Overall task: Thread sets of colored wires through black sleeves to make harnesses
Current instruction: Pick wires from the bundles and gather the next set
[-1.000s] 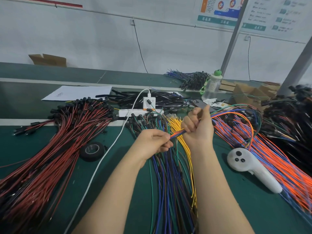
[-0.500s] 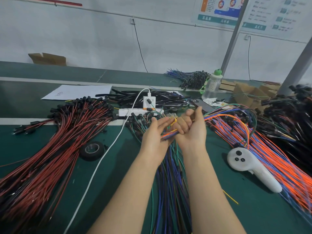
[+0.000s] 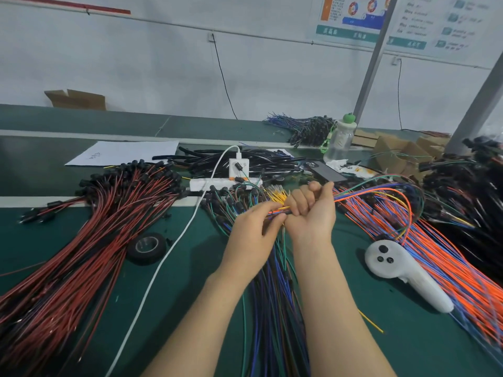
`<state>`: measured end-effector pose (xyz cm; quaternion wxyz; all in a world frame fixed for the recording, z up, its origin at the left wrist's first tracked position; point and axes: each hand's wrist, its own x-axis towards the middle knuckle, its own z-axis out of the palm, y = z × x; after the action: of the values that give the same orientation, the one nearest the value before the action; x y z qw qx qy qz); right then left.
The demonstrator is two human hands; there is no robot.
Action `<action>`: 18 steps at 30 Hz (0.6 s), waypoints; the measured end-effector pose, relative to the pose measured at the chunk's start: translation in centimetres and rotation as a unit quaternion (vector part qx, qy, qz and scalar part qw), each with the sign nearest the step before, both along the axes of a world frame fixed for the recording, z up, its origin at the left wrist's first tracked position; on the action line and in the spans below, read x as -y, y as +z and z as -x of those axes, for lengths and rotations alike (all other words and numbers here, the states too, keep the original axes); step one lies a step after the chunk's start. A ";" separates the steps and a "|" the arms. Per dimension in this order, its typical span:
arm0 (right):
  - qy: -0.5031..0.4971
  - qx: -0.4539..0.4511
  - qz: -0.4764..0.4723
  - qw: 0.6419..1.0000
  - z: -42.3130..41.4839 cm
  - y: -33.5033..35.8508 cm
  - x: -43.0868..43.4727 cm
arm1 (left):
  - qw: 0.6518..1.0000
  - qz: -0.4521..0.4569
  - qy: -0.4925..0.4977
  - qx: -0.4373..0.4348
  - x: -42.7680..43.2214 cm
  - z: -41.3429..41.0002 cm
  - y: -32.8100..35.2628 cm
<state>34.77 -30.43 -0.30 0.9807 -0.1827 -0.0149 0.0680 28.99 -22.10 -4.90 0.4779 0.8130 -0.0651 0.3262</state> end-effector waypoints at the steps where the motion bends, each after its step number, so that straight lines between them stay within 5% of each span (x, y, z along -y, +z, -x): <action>1: 0.002 -0.010 -0.014 1.000 -0.2 0.1 0.1 | 1.000 -0.026 0.005 0.010 -0.1 -0.1 0.1; 9: -0.021 -0.049 -0.075 0.996 -3.5 0.9 0.6 | 0.990 -0.107 0.081 0.038 1.0 -3.0 1.0; 13: -0.059 -0.049 -0.060 0.995 -7.0 0.9 1.1 | 0.998 -0.048 0.028 -0.026 0.3 -7.0 1.3; 18: -0.138 -0.067 -0.001 0.988 -13.5 0.6 1.8 | 0.984 -0.127 0.086 -0.094 -1.2 -16.8 1.9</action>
<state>48.27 -32.26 0.30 0.9796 -0.1774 0.0759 -0.0557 45.77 -20.86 -2.97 0.3447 0.8967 0.0091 0.2775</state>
